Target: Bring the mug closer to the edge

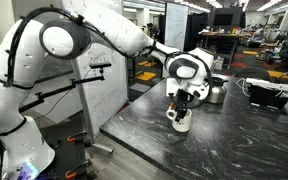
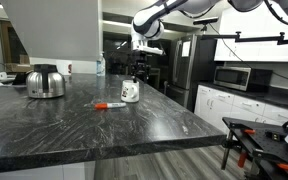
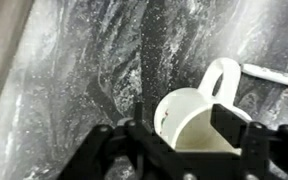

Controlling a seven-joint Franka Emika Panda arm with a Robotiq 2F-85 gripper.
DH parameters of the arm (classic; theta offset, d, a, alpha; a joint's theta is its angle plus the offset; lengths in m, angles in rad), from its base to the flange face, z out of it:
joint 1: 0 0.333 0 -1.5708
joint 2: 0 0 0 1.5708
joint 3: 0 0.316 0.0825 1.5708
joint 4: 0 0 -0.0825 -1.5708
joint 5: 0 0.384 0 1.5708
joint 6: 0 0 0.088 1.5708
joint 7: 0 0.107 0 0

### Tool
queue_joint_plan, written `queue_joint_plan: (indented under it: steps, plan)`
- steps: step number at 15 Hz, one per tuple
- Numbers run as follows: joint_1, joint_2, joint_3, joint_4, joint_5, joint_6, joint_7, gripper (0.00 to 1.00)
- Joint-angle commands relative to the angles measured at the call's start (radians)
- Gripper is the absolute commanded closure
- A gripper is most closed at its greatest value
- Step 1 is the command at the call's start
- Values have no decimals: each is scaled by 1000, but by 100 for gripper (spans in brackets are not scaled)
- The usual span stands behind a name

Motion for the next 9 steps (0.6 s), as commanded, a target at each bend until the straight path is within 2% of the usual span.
queue_joint_plan:
  steps: [1, 3, 5, 9]
  plan:
    - [-1, 22, -10, 48, 26, -37, 47, 14]
    - [-4, 23, -10, 58, 27, -38, 50, 10]
    - [-7, 32, -13, 67, 26, -44, 60, 1]
    - [-14, 59, -11, 91, 31, -50, 76, 0]
